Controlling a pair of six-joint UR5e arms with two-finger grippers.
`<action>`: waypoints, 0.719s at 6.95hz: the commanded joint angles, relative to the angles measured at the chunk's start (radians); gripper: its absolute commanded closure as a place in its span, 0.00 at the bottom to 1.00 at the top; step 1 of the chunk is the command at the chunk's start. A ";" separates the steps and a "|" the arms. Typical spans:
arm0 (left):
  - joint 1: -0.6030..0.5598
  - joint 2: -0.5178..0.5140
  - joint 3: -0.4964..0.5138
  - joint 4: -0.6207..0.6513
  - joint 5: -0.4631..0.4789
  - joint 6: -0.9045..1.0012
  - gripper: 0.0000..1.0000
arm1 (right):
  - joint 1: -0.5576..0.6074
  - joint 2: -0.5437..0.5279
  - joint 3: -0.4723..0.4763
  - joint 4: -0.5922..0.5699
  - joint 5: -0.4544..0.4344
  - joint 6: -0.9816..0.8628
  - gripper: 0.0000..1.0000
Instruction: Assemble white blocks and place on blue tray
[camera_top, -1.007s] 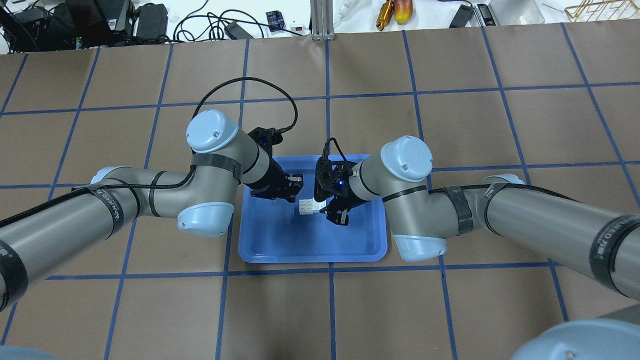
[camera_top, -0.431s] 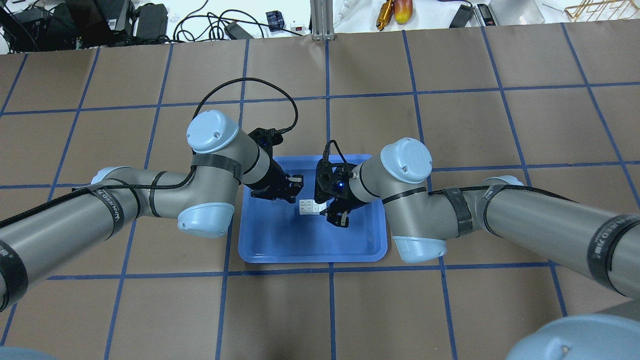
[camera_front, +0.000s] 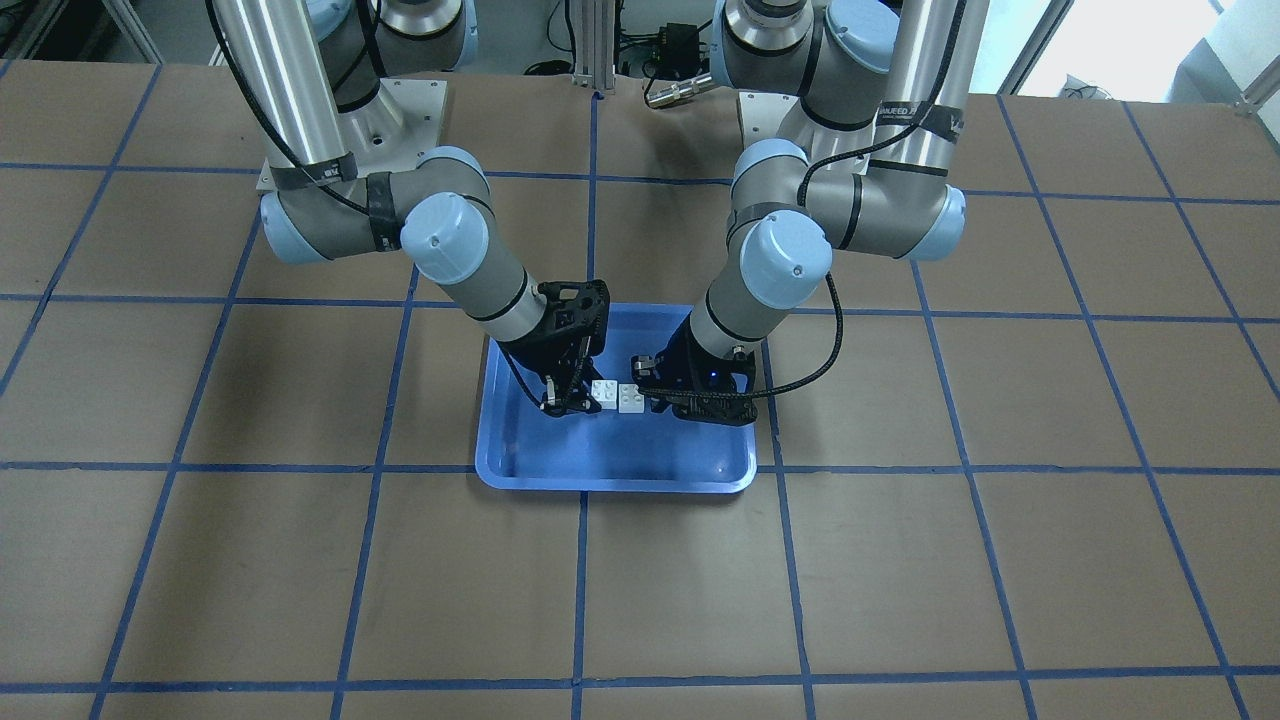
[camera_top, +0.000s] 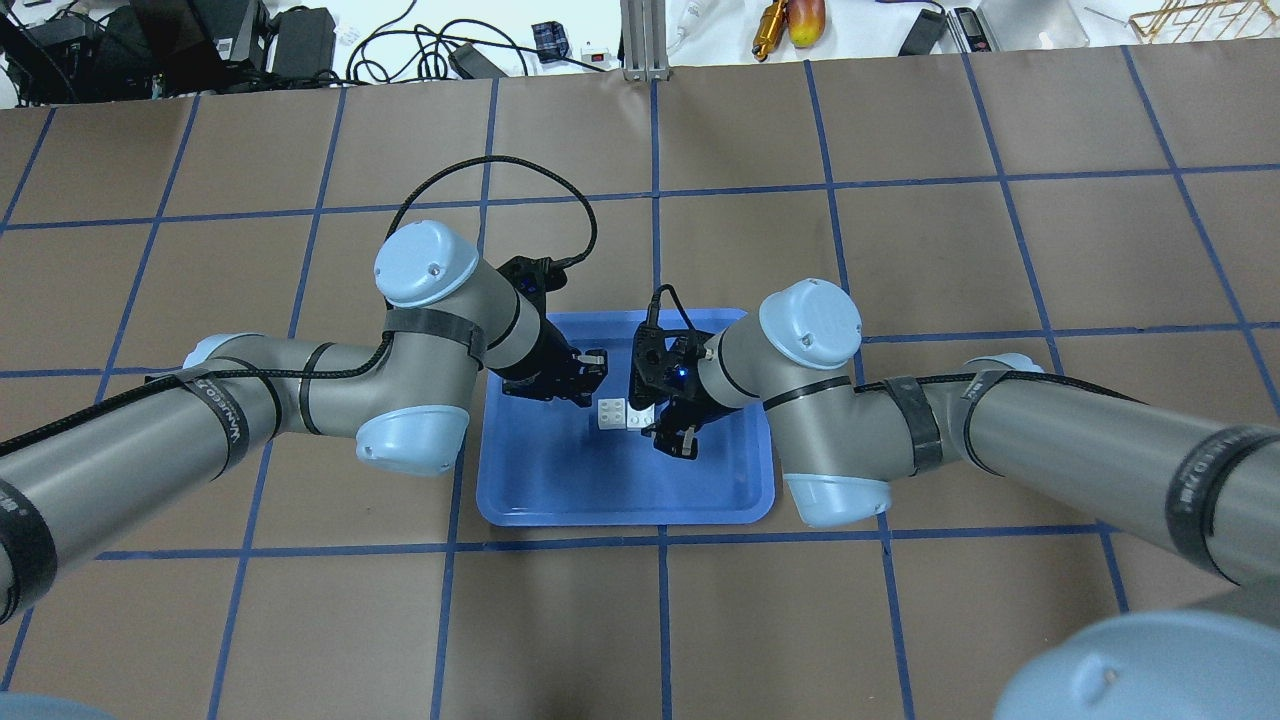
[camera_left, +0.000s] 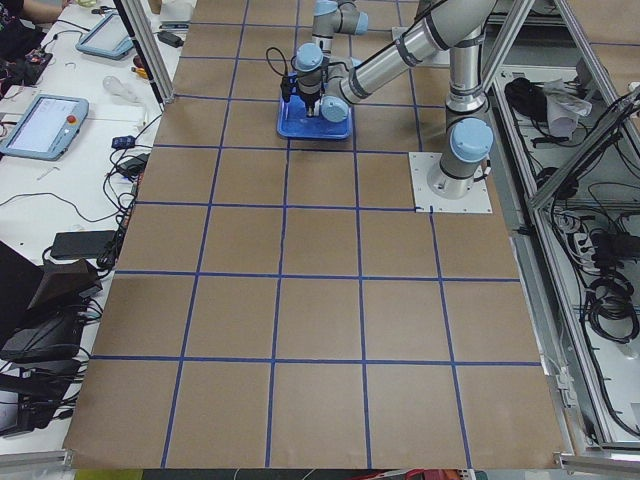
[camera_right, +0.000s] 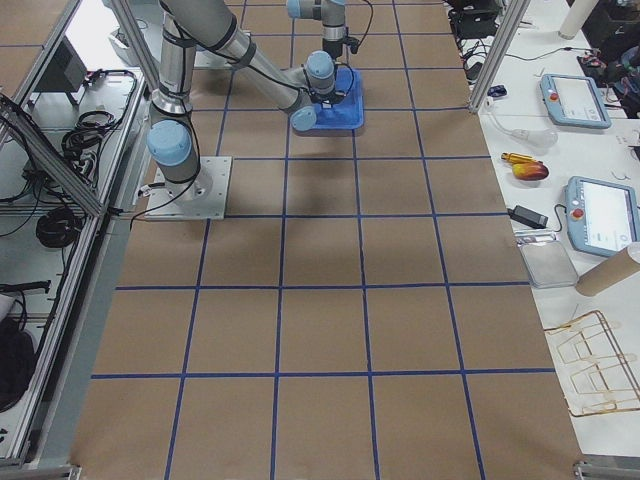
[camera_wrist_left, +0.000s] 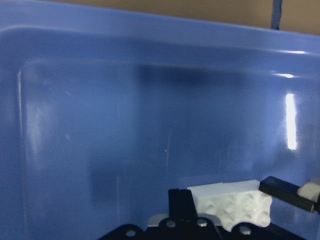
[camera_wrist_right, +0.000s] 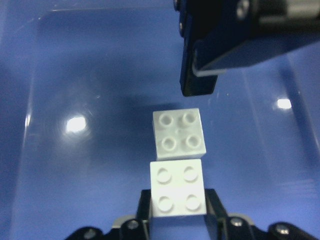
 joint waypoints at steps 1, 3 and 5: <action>0.000 0.001 0.000 0.001 0.000 0.000 0.90 | -0.001 -0.008 -0.006 0.001 -0.004 0.015 0.00; 0.000 0.001 -0.001 -0.001 0.000 0.000 0.90 | -0.002 -0.020 -0.008 0.001 -0.012 0.018 0.00; 0.000 -0.002 -0.001 -0.002 0.000 0.000 0.90 | -0.025 -0.133 -0.005 0.085 -0.020 0.024 0.00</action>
